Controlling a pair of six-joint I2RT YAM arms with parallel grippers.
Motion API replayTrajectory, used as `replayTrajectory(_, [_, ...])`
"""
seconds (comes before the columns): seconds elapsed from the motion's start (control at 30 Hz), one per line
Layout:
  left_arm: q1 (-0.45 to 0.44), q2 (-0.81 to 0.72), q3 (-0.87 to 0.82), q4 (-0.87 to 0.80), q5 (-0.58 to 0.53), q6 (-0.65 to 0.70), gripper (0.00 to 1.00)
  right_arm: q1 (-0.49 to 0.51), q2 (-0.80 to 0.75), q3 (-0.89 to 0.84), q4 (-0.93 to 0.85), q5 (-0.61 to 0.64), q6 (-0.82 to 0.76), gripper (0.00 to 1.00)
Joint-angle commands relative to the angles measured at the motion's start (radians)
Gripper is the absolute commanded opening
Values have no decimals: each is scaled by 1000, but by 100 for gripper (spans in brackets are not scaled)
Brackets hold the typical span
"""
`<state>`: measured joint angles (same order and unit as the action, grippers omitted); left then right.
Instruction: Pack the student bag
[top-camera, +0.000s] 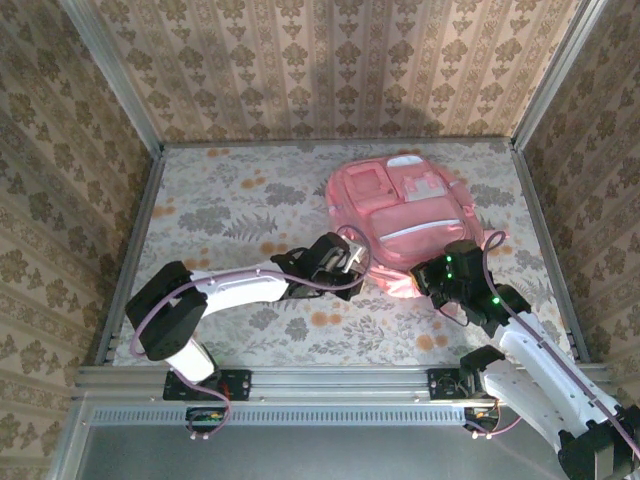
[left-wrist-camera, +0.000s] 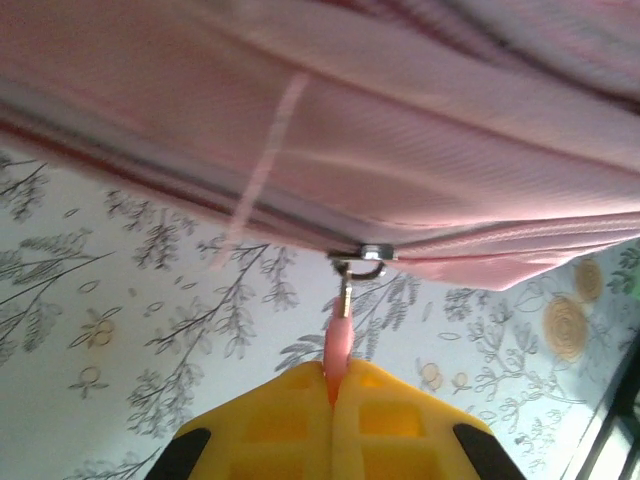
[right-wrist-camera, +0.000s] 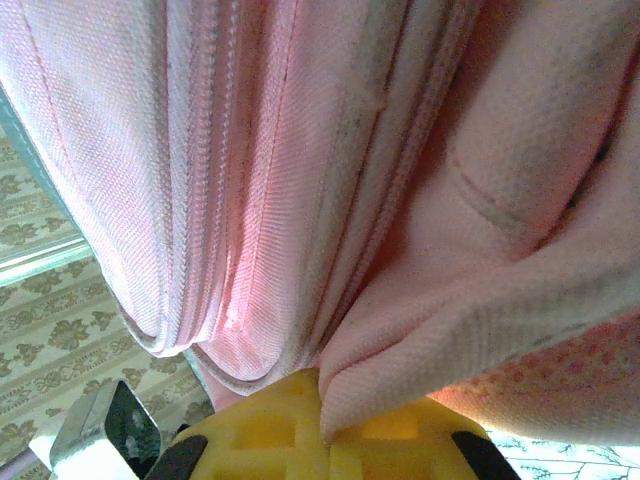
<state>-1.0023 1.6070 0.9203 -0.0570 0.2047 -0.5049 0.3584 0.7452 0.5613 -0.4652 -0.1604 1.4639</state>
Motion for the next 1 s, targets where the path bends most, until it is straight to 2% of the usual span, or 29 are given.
replayTrajectory(0.0, [39, -25, -31, -98, -49, -38, 0, -1, -27, 35, 51, 31, -25, 0])
replayTrajectory(0.67, [232, 130, 57, -103, -26, -42, 0, 6, -6, -62, 128, -58, -79, 0])
replayTrajectory(0.93, [292, 112, 20, -89, -17, -45, 0, 36, 38, -63, 153, -67, -127, 0])
replayTrajectory(0.97, [292, 107, 10, -71, 5, -45, 8, 48, 50, -63, 163, -67, -133, 0])
